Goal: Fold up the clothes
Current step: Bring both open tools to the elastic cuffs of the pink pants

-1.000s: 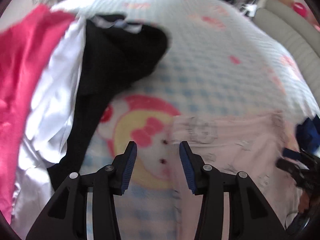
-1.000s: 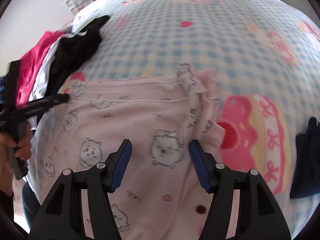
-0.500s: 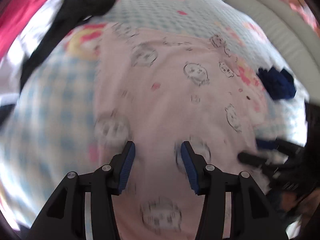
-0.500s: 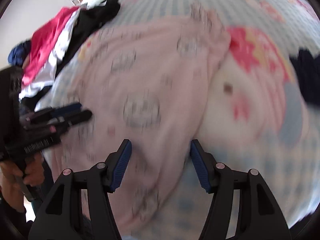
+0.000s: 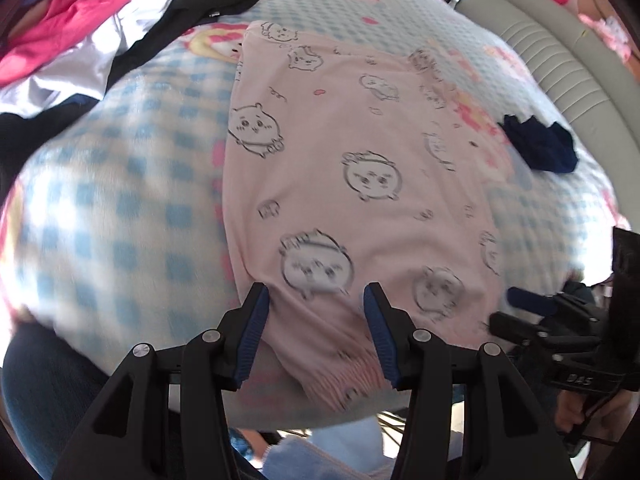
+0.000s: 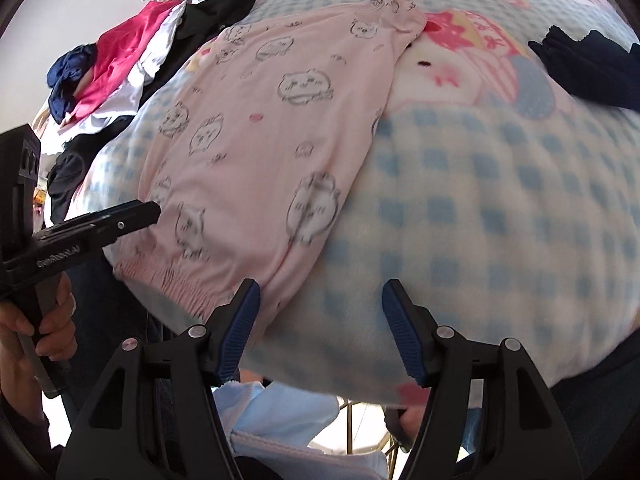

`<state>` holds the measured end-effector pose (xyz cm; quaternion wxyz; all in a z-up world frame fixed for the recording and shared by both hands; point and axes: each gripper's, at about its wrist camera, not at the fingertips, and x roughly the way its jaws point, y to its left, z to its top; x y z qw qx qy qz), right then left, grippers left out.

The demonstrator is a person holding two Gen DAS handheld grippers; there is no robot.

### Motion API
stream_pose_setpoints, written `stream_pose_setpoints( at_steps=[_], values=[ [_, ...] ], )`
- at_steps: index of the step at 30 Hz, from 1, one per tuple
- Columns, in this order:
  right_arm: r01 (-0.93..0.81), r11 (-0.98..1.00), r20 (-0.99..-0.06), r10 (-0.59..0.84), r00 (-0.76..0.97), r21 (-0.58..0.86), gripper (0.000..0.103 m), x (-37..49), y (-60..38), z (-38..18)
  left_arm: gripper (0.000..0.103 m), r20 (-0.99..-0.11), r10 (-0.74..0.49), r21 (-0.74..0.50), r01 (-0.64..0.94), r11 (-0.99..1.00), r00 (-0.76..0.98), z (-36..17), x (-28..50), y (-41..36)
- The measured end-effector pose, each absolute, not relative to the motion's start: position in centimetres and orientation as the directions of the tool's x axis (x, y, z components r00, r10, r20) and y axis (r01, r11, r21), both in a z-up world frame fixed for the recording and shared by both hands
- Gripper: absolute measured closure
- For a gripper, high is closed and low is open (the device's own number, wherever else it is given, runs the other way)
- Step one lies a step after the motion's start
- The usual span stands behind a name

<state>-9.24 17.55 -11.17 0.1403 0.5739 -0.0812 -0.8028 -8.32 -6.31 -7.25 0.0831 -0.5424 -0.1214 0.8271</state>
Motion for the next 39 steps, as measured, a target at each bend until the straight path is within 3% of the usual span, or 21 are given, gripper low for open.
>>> stream_pose_setpoints(
  at_steps=[5, 14, 16, 20, 27, 35, 39],
  values=[
    [0.143, -0.931, -0.873, -0.365, -0.325, 0.336, 0.038, -7.7, 17.5, -10.2, 0.051, -0.820, 0.360, -0.382, -0.044, -0.923, -0.445, -6.2, -6.5, -5.4],
    [0.113, -0.945, -0.907, -0.326, -0.268, 0.307, 0.037, -5.7, 18.1, -12.8, 0.051, -0.901, 0.156, -0.171, 0.001, -0.985, -0.405, -7.7, -4.6, -5.2],
    [0.086, -0.960, -0.922, -0.280, -0.267, 0.266, 0.037, -5.3, 19.0, -12.8, 0.051, -0.899, 0.188, -0.216, 0.028, -0.976, -0.396, -7.8, -4.3, -6.2],
    [0.043, -0.945, -0.890, -0.321, -0.323, 0.325, 0.037, -5.1, 20.4, -11.7, 0.050, -0.840, 0.329, -0.372, 0.015, -0.928, -0.431, -7.2, -4.1, -6.8],
    [0.038, -0.950, -0.881, -0.303, -0.364, 0.311, 0.037, -6.0, 21.2, -11.0, 0.048, -0.906, 0.239, -0.282, 0.078, -0.956, -0.348, -9.1, -5.2, -6.4],
    [0.071, -0.952, -0.887, -0.302, -0.350, 0.297, 0.037, -7.0, 19.8, -11.6, 0.048, -0.839, 0.337, -0.422, 0.120, -0.899, -0.427, -8.0, -4.1, -10.0],
    [0.105, -0.945, -0.890, -0.326, -0.319, 0.309, 0.036, -7.5, 18.1, -12.4, 0.048, -0.860, 0.332, -0.409, 0.135, -0.903, -0.387, -9.4, -4.4, -9.1]
  ],
)
